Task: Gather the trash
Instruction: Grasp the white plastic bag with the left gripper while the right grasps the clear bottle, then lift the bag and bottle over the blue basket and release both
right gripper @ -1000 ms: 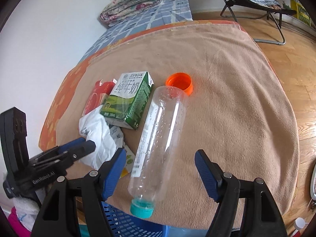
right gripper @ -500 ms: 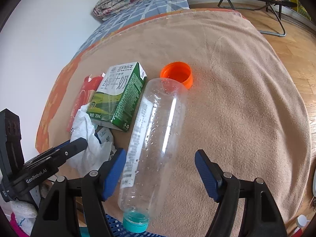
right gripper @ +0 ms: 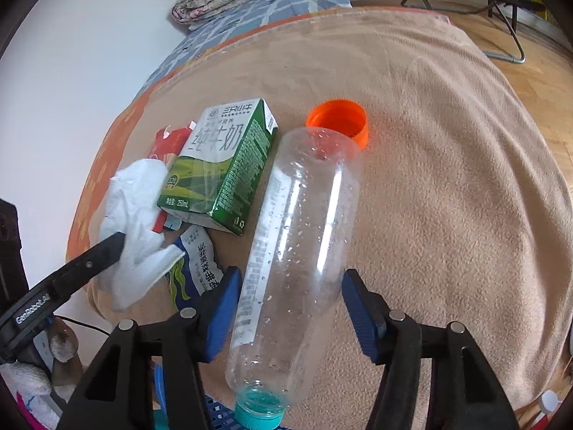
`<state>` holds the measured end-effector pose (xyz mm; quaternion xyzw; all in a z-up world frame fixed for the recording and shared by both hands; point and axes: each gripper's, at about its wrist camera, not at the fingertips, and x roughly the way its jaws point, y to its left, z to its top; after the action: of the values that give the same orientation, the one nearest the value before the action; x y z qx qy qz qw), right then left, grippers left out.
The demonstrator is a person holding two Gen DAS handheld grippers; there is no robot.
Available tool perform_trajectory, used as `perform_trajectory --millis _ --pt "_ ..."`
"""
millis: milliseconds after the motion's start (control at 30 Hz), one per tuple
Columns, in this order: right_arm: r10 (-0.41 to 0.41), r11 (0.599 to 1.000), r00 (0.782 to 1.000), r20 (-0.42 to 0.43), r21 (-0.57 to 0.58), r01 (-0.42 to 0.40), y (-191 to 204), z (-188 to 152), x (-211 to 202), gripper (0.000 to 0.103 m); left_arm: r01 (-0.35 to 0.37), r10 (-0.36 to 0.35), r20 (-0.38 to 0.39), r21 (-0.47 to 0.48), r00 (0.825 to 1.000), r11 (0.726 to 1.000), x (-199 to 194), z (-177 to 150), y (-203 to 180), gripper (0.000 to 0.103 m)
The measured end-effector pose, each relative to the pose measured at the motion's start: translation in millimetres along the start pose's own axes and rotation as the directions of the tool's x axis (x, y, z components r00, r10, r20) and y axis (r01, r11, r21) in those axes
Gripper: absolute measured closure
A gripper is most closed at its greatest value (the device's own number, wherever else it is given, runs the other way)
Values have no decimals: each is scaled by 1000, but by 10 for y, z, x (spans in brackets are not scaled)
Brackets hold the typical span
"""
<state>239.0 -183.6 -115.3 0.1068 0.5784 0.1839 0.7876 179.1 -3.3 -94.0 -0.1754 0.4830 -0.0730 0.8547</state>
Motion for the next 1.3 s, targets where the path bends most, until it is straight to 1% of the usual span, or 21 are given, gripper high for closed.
perform_trajectory --millis 133,267,467,700,800,967,1067,1300 --pt "10 1000 1000 9 16 -10 -7 -8 -11 44 5 -5 18 3 1000 1000 -85 7 -6 92" --pt "36 999 999 35 30 -37 -23 -35 -58 44 8 -8 29 9 1000 1000 -147 -5 -8 92" --pt "30 999 996 87 14 -31 -51 -78 -229 45 10 -10 33 13 999 1000 -248 -69 33 92" --pt "64 998 986 153 19 -68 -59 -140 -491 45 13 -14 44 22 999 1000 -399 -181 78 92" --pt "61 998 981 186 -11 -60 -7 -189 -605 45 16 -17 33 27 999 1000 -434 -259 100 92" --pt "82 995 974 210 -70 -68 132 -303 -753 45 31 -32 15 37 999 999 -520 -409 106 92" --pt "89 991 971 222 -122 -63 270 -406 -842 45 41 -42 12 54 999 998 -592 -508 93 92" --pt "102 972 962 254 -229 -43 555 -693 -981 45 36 -35 -6 80 999 996 -721 -779 138 92"
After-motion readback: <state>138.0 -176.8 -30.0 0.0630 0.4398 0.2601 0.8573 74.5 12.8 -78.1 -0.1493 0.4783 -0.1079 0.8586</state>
